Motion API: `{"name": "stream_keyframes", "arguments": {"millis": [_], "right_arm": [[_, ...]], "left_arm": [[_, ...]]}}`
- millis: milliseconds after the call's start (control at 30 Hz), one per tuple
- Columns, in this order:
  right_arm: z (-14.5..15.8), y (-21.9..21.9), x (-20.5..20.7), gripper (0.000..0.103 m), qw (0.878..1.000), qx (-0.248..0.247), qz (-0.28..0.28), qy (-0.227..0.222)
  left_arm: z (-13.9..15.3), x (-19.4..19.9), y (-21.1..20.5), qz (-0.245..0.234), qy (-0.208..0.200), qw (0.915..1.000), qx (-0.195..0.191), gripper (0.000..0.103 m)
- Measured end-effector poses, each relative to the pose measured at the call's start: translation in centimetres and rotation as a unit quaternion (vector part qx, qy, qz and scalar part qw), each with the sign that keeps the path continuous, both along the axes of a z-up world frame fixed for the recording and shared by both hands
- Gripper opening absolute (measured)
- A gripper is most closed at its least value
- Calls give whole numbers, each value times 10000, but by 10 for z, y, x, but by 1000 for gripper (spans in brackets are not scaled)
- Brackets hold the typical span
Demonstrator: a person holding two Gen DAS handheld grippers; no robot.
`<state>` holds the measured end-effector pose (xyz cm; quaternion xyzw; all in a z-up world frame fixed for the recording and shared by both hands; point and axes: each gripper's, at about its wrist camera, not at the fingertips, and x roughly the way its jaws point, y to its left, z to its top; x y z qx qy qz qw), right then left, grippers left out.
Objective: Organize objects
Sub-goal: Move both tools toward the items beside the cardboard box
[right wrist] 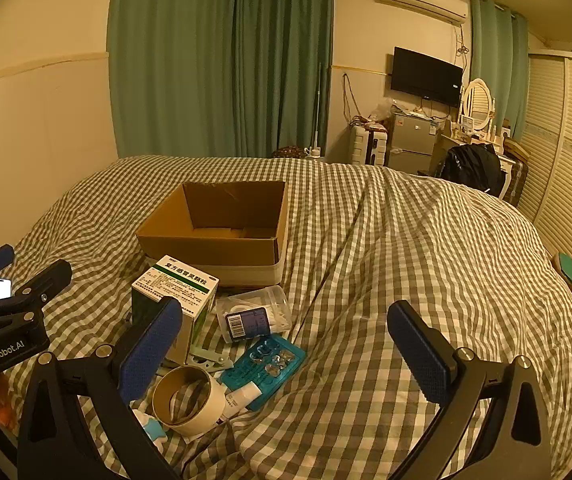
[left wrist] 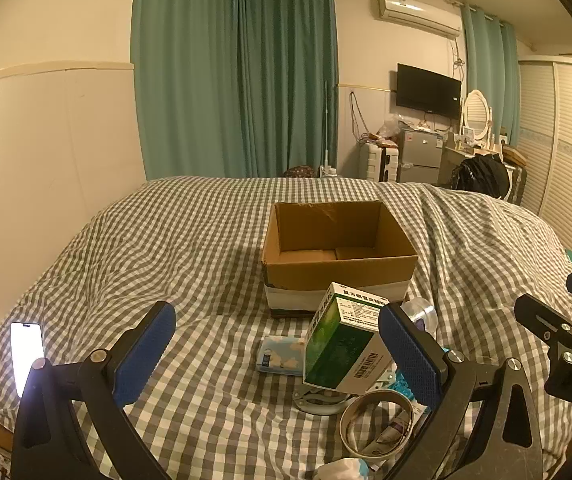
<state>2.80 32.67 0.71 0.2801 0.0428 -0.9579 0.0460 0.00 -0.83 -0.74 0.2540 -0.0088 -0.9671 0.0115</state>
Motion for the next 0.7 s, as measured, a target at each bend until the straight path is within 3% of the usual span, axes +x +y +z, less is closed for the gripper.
{"name": "stream_keyframes", "arguments": {"millis": [700], "right_arm": [[-3,-3,-1,103,9999,7,124,-60]], "left_arm": [[-3,1,0,-10,-37,10000,-44,103]]}}
